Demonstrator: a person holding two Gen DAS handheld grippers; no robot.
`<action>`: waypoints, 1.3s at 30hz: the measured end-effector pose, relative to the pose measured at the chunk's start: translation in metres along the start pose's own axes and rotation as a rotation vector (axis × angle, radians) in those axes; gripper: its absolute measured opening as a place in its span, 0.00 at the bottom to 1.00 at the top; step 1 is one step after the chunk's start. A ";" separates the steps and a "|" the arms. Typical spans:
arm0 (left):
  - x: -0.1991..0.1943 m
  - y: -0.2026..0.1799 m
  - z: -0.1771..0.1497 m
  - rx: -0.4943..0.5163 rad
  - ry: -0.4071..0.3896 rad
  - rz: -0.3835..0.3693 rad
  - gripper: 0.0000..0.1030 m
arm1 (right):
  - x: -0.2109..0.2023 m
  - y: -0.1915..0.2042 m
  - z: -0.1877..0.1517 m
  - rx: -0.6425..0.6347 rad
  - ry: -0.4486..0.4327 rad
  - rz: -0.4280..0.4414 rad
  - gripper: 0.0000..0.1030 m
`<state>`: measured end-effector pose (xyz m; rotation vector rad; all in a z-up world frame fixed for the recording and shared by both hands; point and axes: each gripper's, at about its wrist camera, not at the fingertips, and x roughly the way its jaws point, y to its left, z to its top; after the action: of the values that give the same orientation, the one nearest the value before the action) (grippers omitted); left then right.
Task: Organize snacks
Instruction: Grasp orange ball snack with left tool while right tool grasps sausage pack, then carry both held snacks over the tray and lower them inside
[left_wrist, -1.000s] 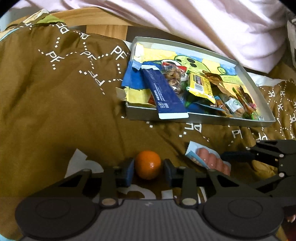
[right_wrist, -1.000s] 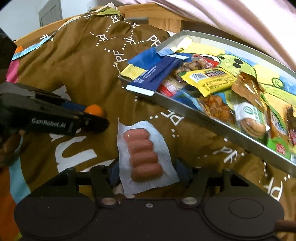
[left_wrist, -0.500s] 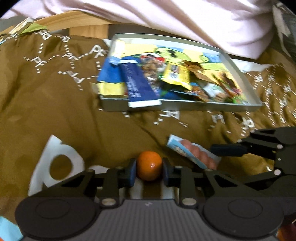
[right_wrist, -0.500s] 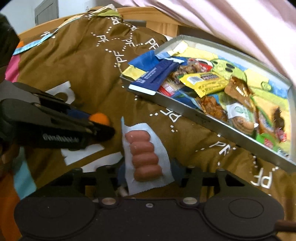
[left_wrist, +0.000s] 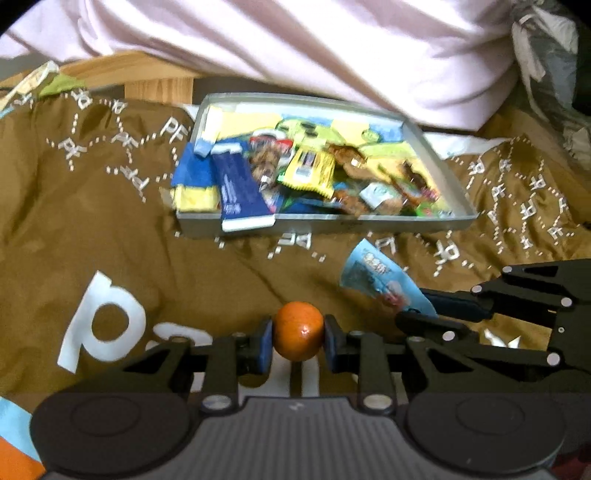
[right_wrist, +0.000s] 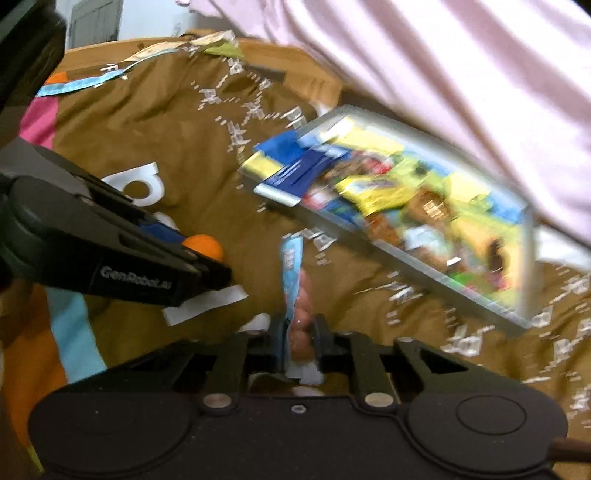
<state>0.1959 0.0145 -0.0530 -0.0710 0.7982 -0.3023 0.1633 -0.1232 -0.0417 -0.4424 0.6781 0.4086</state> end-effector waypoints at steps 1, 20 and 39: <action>-0.002 -0.001 0.002 0.005 -0.012 0.000 0.29 | -0.003 -0.001 0.000 0.002 -0.011 -0.005 0.16; -0.029 0.003 0.056 -0.079 -0.204 0.028 0.30 | -0.052 -0.021 0.013 0.040 -0.282 -0.132 0.16; 0.015 0.022 0.094 -0.119 -0.307 0.034 0.30 | -0.010 -0.061 0.025 0.091 -0.396 -0.281 0.16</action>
<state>0.2783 0.0259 -0.0013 -0.2104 0.5113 -0.2047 0.1990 -0.1636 -0.0020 -0.3504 0.2435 0.1887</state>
